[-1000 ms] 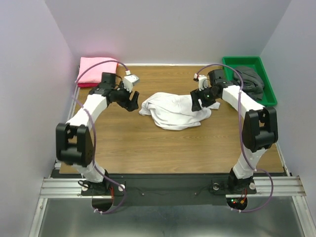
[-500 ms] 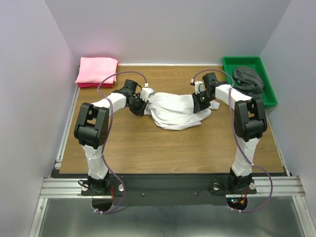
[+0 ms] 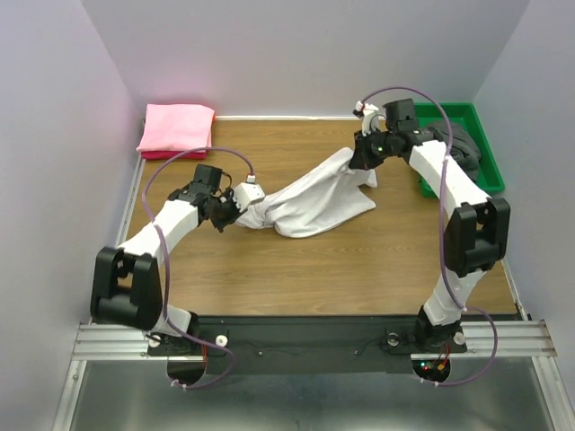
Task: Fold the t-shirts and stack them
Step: Flatten the tshirt out
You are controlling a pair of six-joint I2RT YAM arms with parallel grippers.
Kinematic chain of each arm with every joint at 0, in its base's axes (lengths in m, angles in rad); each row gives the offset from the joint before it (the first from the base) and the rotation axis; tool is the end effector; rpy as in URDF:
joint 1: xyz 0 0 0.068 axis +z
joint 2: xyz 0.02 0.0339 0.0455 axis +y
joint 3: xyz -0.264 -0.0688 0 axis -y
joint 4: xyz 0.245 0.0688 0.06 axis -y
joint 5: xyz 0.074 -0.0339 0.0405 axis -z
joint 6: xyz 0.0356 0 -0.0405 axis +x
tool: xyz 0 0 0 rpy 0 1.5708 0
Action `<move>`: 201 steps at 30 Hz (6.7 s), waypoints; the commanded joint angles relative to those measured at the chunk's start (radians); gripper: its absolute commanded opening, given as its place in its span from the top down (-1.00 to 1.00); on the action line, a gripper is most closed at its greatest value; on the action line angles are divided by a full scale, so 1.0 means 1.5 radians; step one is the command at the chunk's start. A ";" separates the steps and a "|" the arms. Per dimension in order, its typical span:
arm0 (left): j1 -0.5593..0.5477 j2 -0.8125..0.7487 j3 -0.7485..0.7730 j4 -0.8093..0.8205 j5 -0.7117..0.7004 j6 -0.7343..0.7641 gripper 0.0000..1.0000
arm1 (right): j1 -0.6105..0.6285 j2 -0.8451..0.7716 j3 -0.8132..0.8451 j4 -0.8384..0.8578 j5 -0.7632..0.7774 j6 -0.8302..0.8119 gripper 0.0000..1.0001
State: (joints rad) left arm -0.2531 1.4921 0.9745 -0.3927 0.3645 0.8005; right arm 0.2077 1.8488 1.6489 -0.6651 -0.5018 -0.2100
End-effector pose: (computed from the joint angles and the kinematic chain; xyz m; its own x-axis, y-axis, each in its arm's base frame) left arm 0.2947 -0.0893 0.2229 -0.2125 0.7476 -0.6293 0.8591 0.4498 0.2443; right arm 0.4003 0.1019 0.2974 -0.6270 -0.3189 -0.7107 -0.6307 0.7434 0.2228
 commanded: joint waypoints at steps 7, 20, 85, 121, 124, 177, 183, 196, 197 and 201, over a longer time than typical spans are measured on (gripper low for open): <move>0.014 -0.135 -0.005 -0.259 0.058 0.240 0.65 | 0.055 -0.076 -0.065 -0.105 -0.150 -0.154 0.99; 0.006 0.070 0.204 -0.120 0.247 0.018 -0.26 | 0.125 -0.120 -0.306 -0.088 -0.175 -0.197 0.99; -0.182 0.073 0.265 -0.068 0.119 0.038 1.00 | -0.166 -0.084 -0.273 -0.021 -0.096 -0.038 0.99; 0.082 -0.059 0.430 0.243 -0.191 -0.212 1.00 | -0.178 -0.088 0.265 -0.001 0.165 0.000 0.99; 0.082 -0.073 0.451 0.246 -0.198 -0.216 1.00 | -0.178 -0.097 0.298 0.022 0.176 0.000 0.99; -0.095 -0.111 0.824 0.109 -0.042 -0.474 1.00 | -0.177 -0.361 -0.155 -0.014 -0.244 -0.015 -0.53; -0.074 -0.252 0.609 0.086 -0.025 -0.477 1.00 | -0.177 -0.353 -0.156 -0.011 -0.223 -0.026 -0.55; -0.024 -0.514 0.085 -0.134 0.012 -0.271 1.00 | -0.140 -0.227 -0.163 0.001 -0.178 -0.044 -0.51; -0.023 -0.505 0.082 -0.142 -0.004 -0.260 1.00 | -0.124 -0.216 -0.164 0.005 -0.156 -0.043 -0.51; -0.006 -0.433 0.090 -0.187 -0.025 -0.217 1.00 | -0.034 -0.114 -0.142 0.024 -0.091 -0.035 -0.49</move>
State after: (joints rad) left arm -0.2787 0.7864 1.0702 -0.6430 0.3557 0.3771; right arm 0.0494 1.5837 1.4044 -0.6865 -0.7269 -0.2646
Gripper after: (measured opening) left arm 0.017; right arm 0.750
